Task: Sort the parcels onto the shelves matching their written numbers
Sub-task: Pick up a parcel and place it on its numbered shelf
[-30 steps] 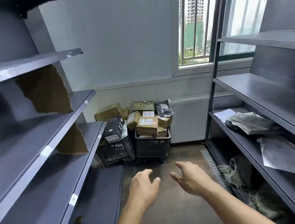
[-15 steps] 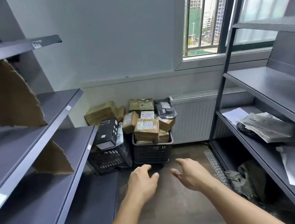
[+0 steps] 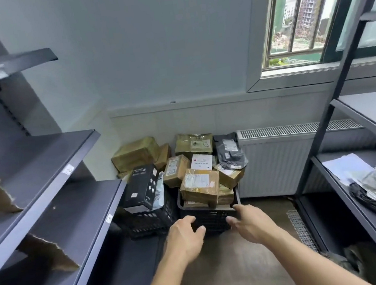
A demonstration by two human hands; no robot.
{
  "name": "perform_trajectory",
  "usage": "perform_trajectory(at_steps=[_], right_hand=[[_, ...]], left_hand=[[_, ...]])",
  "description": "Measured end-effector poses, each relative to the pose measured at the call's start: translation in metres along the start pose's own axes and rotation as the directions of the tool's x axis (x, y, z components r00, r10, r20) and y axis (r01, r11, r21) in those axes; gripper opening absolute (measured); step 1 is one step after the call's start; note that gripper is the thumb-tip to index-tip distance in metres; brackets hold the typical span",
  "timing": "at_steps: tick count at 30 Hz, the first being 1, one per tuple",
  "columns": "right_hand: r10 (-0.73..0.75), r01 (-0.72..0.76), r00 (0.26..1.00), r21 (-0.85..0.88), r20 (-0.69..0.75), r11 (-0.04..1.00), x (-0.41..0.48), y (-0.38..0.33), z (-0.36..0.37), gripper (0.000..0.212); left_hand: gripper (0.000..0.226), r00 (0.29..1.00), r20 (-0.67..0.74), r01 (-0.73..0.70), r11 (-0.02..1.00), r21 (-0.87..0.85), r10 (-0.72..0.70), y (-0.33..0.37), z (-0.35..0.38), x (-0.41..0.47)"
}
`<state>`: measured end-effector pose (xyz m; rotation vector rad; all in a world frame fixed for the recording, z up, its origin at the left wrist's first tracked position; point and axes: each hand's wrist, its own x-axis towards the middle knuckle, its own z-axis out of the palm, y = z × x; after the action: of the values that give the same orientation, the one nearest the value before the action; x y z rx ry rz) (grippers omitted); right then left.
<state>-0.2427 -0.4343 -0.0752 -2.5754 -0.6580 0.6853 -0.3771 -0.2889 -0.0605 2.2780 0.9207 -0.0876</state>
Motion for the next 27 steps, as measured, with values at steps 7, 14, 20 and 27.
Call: perform_trajectory(at_steps=[7, 14, 20, 27], right_hand=[[0.053, -0.054, 0.998, 0.010, 0.043, 0.998, 0.080, 0.009, 0.007, 0.056], [0.159, -0.162, 0.985, 0.054, 0.067, 0.985, 0.180, 0.007, 0.015, 0.057], [0.239, -0.246, 0.967, 0.077, 0.088, 0.966, 0.253, -0.002, 0.024, 0.050], [0.313, -0.330, 0.940, 0.128, 0.134, 0.935, 0.319, 0.005, 0.047, 0.043]], left_hand=[[0.051, 0.998, 0.064, 0.016, 1.000, 0.018, -0.017, 0.002, 0.005, 0.085], [0.052, 0.989, 0.149, 0.013, 1.000, 0.016, -0.016, -0.009, 0.005, 0.202], [0.051, 0.977, 0.209, 0.035, 0.999, 0.032, -0.041, -0.017, 0.003, 0.293], [0.051, 0.963, 0.247, 0.099, 0.994, 0.052, -0.109, -0.032, 0.021, 0.369]])
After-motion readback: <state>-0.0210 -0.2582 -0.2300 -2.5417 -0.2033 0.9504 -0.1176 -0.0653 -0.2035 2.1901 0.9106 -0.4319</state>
